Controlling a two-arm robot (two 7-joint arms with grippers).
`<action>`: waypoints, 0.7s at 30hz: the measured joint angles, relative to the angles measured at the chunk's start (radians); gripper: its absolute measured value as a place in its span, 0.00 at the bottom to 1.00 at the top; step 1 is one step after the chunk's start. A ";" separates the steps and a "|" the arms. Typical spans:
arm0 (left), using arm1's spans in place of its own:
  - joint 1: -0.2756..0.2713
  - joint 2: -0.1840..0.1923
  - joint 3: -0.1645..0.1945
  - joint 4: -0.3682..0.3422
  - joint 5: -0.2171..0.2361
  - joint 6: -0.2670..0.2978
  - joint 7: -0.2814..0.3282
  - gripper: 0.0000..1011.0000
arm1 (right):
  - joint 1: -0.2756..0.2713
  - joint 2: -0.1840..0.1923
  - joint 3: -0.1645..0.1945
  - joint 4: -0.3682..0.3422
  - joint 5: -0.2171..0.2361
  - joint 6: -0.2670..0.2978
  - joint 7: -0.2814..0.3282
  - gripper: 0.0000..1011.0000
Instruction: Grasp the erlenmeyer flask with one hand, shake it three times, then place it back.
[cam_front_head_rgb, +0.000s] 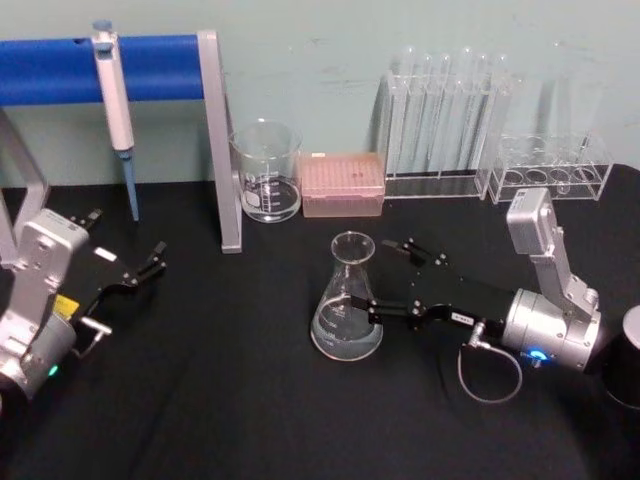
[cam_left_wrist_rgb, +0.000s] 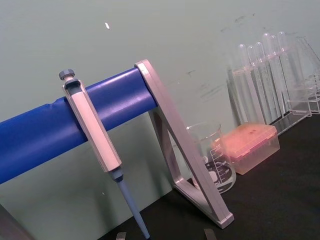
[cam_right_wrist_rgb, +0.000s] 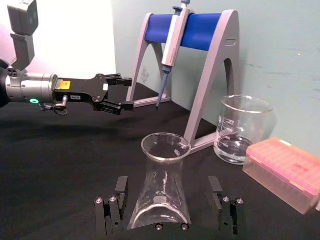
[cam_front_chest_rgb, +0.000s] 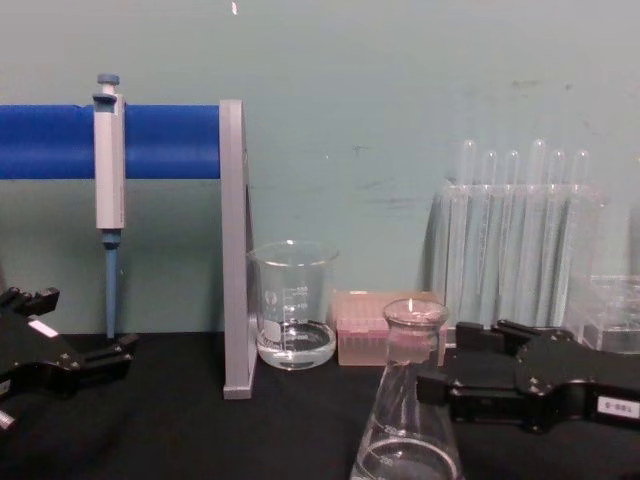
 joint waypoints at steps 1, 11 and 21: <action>0.000 0.000 0.000 0.000 0.000 0.000 0.000 0.99 | 0.008 -0.003 -0.004 0.008 0.000 -0.002 0.006 0.99; 0.000 0.000 0.000 0.000 0.000 0.000 0.000 0.99 | 0.043 -0.016 -0.023 0.048 0.004 -0.017 0.037 0.99; 0.000 0.000 0.000 0.000 0.000 0.000 0.000 0.99 | 0.071 -0.032 -0.038 0.084 0.010 -0.036 0.063 0.99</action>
